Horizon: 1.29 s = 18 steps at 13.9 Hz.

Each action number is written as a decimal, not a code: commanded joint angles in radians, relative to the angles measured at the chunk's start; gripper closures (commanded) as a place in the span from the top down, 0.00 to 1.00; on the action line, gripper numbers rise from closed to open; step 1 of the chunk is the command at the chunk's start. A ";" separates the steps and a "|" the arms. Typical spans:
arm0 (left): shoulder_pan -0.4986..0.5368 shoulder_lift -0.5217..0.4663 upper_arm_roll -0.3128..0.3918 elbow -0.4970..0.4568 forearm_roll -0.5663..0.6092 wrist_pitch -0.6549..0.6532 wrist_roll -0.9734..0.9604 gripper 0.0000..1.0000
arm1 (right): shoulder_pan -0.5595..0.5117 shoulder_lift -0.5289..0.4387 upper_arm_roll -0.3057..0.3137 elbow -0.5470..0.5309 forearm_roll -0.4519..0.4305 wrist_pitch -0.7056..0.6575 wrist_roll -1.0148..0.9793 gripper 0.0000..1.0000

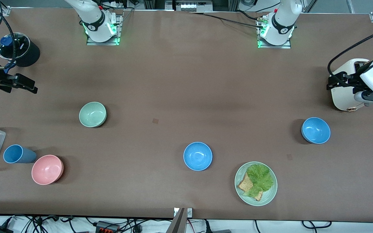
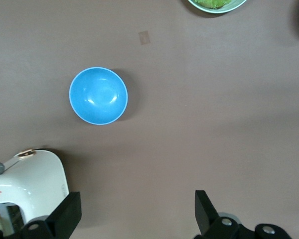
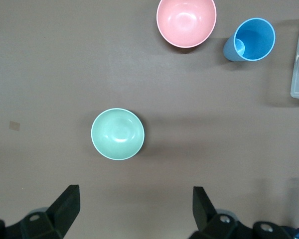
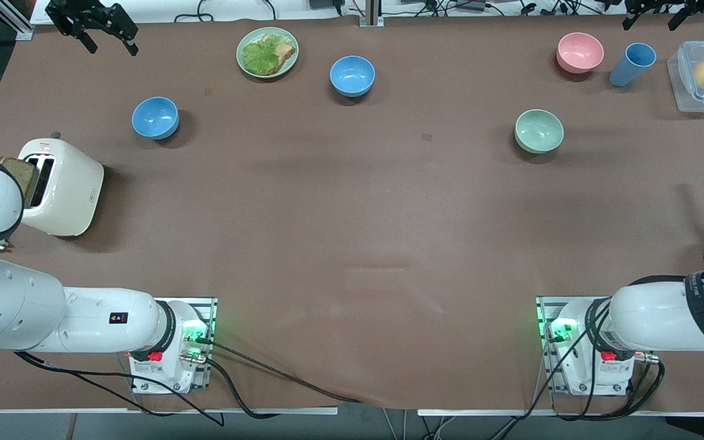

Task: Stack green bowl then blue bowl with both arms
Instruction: 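Reach the right gripper down to the pale green bowl and grasp its rim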

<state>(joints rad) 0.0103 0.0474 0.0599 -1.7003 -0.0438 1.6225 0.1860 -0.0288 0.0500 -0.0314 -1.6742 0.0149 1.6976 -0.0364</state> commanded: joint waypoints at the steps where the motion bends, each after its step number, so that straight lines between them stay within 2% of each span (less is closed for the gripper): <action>1: 0.019 0.012 0.002 0.018 -0.037 -0.010 0.021 1.00 | -0.019 -0.024 0.016 -0.022 -0.013 0.008 0.000 1.00; 7: 0.020 0.026 0.002 0.022 -0.036 -0.016 0.023 1.00 | -0.023 0.008 0.016 -0.022 -0.013 0.005 -0.003 1.00; 13: 0.022 0.054 0.002 0.024 -0.034 -0.021 0.023 1.00 | -0.022 0.267 0.016 -0.019 -0.012 0.076 0.001 1.00; 18: 0.020 0.055 0.002 0.024 -0.034 -0.029 0.023 1.00 | -0.020 0.431 0.016 -0.021 -0.012 0.129 0.001 1.00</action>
<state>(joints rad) 0.0255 0.0956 0.0607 -1.7003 -0.0591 1.6175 0.1865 -0.0384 0.4474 -0.0281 -1.7099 0.0136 1.8277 -0.0364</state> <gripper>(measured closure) 0.000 0.000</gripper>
